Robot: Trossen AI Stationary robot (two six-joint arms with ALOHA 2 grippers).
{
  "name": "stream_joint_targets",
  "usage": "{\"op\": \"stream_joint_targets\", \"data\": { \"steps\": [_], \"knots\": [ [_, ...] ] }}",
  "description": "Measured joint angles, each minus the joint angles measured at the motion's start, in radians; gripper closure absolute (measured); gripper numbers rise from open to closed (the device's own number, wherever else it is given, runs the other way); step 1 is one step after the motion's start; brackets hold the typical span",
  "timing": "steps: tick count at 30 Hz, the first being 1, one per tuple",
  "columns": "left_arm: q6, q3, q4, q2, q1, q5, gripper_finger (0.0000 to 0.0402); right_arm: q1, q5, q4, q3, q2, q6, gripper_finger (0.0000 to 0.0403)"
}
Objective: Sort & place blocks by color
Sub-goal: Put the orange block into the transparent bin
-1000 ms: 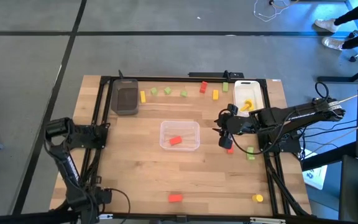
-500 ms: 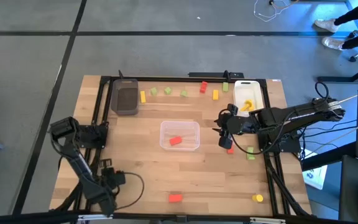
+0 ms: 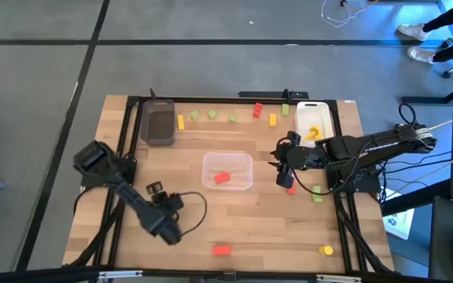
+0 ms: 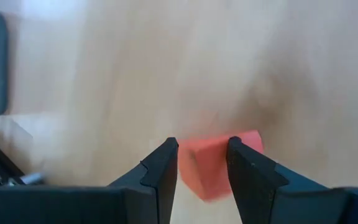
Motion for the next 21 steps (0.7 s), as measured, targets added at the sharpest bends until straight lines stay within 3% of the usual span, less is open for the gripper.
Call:
{"op": "stream_joint_targets", "data": {
  "steps": [8,15,21],
  "knots": [
    [-0.003,0.046,-0.002,-0.008,0.074,0.006,0.0276,0.0,0.0,-0.001,0.0,0.0,0.0,0.0242],
    [-0.13,0.142,-0.038,-0.086,0.091,-0.054,0.0276,0.0,0.0,-0.001,0.0,0.0,0.0,0.0242],
    [-0.179,0.202,-0.081,-0.167,0.092,0.019,0.0276,0.0,0.0,-0.001,0.0,0.0,0.0,0.0242]
  ]
}}
